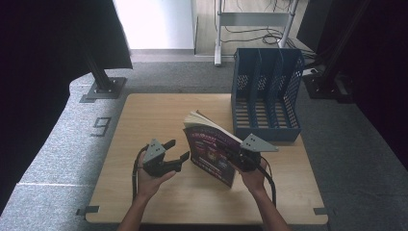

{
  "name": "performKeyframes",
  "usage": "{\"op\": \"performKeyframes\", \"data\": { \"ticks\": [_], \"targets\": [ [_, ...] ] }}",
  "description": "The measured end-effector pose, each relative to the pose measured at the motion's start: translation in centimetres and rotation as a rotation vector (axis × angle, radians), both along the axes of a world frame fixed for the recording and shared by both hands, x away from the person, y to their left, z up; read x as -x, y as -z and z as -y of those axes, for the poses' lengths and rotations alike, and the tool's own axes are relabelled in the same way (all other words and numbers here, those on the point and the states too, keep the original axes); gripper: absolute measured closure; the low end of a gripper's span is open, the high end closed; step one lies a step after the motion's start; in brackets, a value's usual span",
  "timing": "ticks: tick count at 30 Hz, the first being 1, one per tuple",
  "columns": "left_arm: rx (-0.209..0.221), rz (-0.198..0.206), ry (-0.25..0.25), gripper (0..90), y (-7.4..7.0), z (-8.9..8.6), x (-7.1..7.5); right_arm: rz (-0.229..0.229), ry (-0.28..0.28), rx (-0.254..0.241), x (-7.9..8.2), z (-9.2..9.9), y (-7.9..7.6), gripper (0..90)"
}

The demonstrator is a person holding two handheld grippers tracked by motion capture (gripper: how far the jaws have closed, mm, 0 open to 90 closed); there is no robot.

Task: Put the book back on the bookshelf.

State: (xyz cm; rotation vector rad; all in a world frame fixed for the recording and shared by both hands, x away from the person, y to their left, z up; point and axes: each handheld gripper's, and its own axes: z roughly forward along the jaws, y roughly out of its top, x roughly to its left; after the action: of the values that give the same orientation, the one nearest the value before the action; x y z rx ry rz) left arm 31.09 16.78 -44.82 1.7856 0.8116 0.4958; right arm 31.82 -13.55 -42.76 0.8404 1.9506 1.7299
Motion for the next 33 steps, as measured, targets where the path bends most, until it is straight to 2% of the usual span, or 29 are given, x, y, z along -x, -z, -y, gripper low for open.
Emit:
{"op": "performKeyframes", "data": {
  "ticks": [10, 16, 24, 33],
  "targets": [
    [-0.006, -0.038, 0.000, 28.4, 2.0, -0.3, 0.4, 0.016, 0.036, -0.009, -0.1, 0.2, -0.3, 81.7],
    [-0.025, -0.033, -0.008, 28.4, 2.3, -0.2, 0.4, 0.037, 0.044, -0.014, -0.1, 0.3, -0.8, 81.7],
    [-0.048, -0.047, -0.022, 28.2, 2.9, -0.4, 0.7, 0.061, 0.059, -0.019, 0.1, 0.8, -1.5, 81.7],
    [-0.018, -0.065, -0.057, 27.9, 2.9, -1.5, 0.9, 0.079, 0.061, -0.016, 0.4, 1.3, -2.1, 81.7]
  ]
}}
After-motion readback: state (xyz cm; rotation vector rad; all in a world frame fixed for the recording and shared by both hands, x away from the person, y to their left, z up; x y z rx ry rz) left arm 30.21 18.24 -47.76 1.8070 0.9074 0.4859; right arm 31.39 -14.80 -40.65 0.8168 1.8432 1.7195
